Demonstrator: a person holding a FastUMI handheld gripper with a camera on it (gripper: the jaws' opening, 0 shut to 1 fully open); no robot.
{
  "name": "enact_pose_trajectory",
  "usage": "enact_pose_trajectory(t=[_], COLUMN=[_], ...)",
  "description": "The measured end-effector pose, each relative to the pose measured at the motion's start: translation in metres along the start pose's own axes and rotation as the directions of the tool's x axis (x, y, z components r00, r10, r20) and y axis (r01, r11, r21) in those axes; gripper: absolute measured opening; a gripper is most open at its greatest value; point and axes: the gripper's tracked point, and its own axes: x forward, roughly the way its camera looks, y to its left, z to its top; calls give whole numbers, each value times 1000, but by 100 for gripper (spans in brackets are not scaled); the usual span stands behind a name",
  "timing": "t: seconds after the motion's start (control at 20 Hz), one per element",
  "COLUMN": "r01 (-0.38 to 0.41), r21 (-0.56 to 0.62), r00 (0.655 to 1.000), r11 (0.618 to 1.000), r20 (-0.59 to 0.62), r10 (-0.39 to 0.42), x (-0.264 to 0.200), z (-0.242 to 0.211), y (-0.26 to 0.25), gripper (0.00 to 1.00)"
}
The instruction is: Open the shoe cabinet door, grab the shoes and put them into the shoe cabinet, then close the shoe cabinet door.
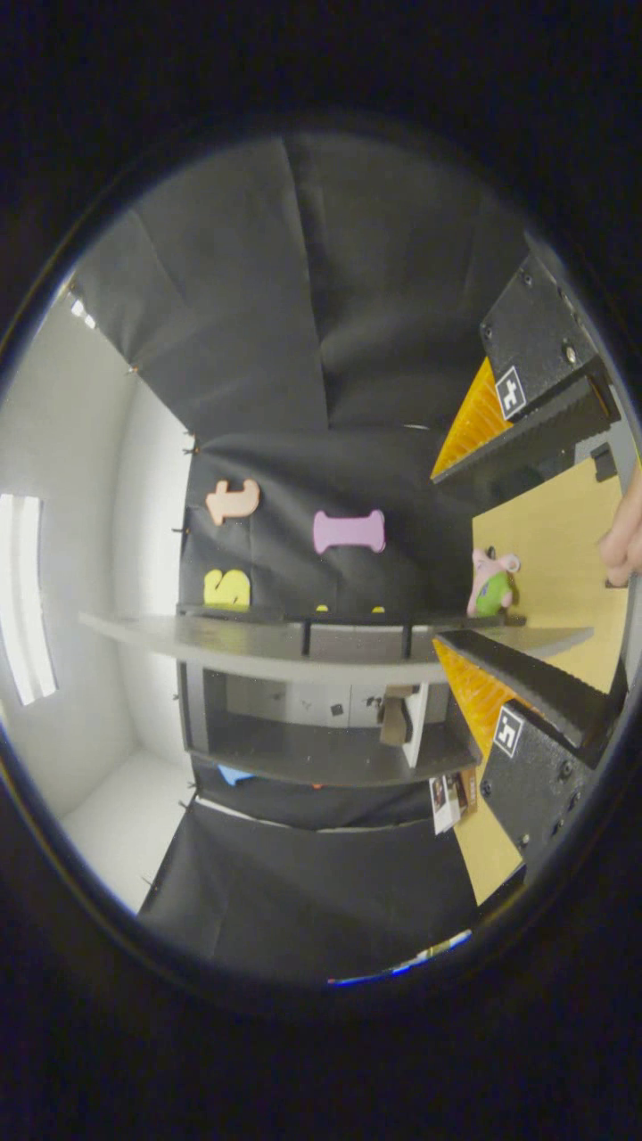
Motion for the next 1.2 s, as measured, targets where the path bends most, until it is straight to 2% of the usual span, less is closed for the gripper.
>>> enact_pose_trajectory(t=[0.1, 0.35, 0.7, 0.85, 1.0, 1.2], r01=[8, -30, -133, -99, -119, -122], r21=[9, 34, 40, 26, 74, 57], r00=[999, 992, 974, 979, 976, 979], r11=[1000, 999, 990, 995, 990, 991], r20=[-50, -120, -178, -176, -175, -156], r10=[-8, 34, 138, 102, 130, 130], x=[18, 54, 79, 88, 86, 83], z=[-17, -44, -72, -73, -76, -74], y=[-8, -1, 55, 57, 70, 86], gripper=[100, 100, 100, 96, 95, 93])
